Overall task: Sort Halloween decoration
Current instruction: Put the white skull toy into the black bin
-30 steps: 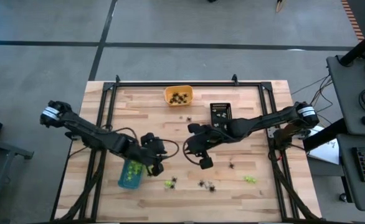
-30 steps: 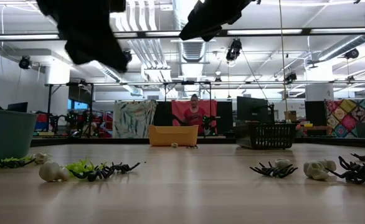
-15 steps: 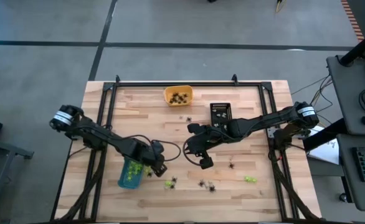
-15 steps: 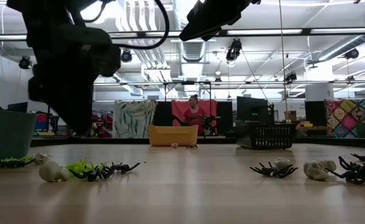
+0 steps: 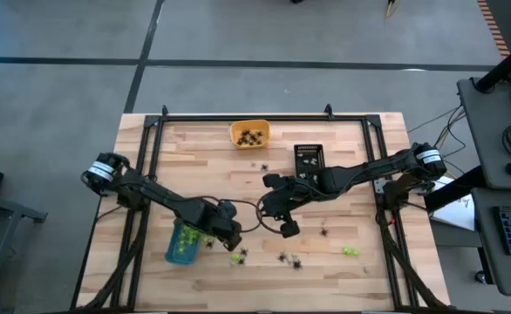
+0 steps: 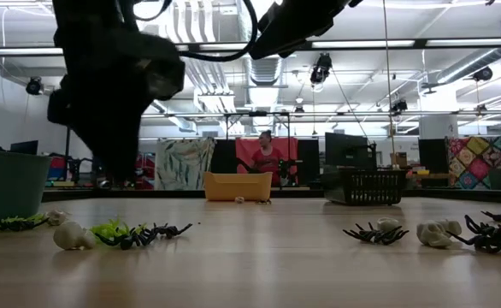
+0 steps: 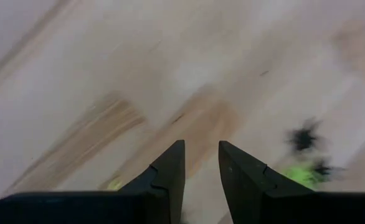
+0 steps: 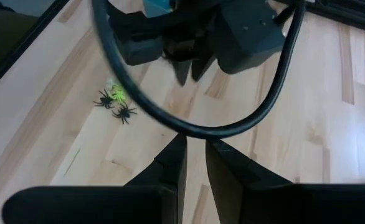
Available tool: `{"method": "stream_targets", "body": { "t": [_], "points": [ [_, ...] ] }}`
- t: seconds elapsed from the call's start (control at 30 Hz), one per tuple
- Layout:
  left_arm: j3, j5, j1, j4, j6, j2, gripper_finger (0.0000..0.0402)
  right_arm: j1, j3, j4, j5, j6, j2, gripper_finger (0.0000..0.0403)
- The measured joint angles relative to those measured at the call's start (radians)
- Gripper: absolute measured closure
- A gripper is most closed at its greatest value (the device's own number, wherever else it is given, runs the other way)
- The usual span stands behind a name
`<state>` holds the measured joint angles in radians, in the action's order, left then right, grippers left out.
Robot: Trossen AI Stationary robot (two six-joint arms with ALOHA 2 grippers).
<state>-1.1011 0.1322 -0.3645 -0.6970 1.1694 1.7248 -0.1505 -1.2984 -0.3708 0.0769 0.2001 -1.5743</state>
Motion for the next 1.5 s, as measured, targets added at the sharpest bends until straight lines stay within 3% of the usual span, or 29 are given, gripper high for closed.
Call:
{"method": "stream_targets", "body": {
  "t": [0.1, 0.43, 0.67, 1.5],
  "points": [
    [-0.070, -0.001, -0.001, -0.134, 0.004, 0.054, 0.0322, 0.000, 0.001, -0.005, -0.002, -0.003, -0.001, 0.0349],
    [-0.201, -0.038, -0.011, -0.348, 0.042, 0.157, 0.0322, 0.001, 0.010, 0.010, -0.006, -0.006, -0.001, 0.0349],
    [-0.196, -0.092, -0.046, -0.345, 0.083, 0.188, 0.0322, 0.000, 0.011, 0.015, 0.001, -0.006, -0.001, 0.0349],
    [-0.196, -0.097, -0.061, -0.323, 0.077, 0.263, 0.0323, 0.000, 0.012, 0.009, 0.000, -0.016, -0.001, 0.0349]
  ]
}}
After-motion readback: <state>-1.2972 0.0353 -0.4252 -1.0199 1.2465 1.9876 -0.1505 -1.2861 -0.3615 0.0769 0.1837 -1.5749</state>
